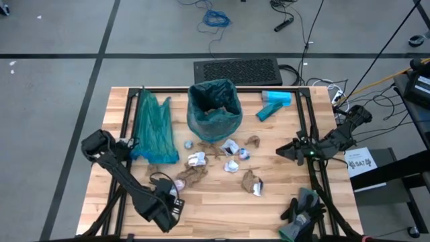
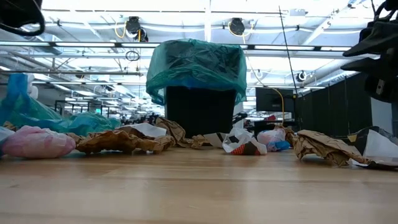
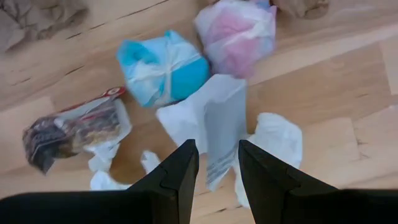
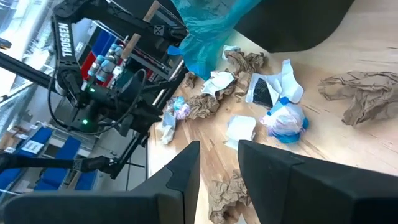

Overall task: Place trash/remove bag and relplace
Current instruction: Put the white paper into the blue trash bag inside the black trash bin

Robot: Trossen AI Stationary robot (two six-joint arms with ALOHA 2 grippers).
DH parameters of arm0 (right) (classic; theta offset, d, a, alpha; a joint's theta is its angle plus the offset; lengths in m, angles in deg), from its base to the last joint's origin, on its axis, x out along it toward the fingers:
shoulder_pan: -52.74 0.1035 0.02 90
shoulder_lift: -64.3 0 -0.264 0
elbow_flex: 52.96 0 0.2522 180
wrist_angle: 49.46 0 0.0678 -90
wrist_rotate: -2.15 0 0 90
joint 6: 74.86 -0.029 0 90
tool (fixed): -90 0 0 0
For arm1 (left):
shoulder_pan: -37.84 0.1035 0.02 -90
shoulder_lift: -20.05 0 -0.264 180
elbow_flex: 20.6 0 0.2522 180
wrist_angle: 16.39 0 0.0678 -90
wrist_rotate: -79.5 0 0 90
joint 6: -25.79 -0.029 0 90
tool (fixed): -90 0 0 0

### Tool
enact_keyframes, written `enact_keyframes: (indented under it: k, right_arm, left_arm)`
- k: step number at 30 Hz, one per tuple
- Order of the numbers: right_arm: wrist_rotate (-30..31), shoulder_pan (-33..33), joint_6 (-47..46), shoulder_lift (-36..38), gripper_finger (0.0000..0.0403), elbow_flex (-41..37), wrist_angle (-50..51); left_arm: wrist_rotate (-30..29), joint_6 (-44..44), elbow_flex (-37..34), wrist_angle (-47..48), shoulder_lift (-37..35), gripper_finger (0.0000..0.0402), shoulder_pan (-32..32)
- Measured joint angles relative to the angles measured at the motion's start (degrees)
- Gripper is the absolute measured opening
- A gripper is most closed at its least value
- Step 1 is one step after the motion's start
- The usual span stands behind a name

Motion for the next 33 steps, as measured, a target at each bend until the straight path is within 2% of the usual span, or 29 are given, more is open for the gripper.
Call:
enact_keyframes:
  k: [7, 12, 16, 24, 30, 33]
  right_arm:
    - [-0.01, 0.00, 0.03, -1.92, 0.0100, 0.00, 0.11]
    - [0.00, 0.01, 0.17, -2.52, 0.0100, 0.00, 0.84]
    - [0.02, 0.01, 0.21, -2.52, 0.0100, 0.00, 0.74]
    - [0.04, -0.01, 0.47, -2.50, 0.0100, 0.00, 1.17]
    - [0.07, 0.01, 0.68, -2.50, 0.0100, 0.00, 1.67]
    - [0.07, 0.01, 0.68, -2.50, 0.0100, 0.00, 1.86]
  left_arm:
    - [-2.31, 1.04, -0.04, -0.91, -0.04, 0.0121, -0.96]
    - [-2.68, -0.67, -3.65, -8.79, -0.13, 0.0120, -0.31]
    - [-0.92, 5.55, -6.51, -8.09, -0.13, 0.0115, -0.02]
    - [-3.12, 3.88, -5.75, -10.82, -0.74, 0.0073, -0.01]
    - [-3.74, 3.96, -5.75, -11.81, -0.76, 0.0009, 1.20]
    - [-4.42, 2.98, -5.75, -13.78, -1.45, 0.0012, 1.40]
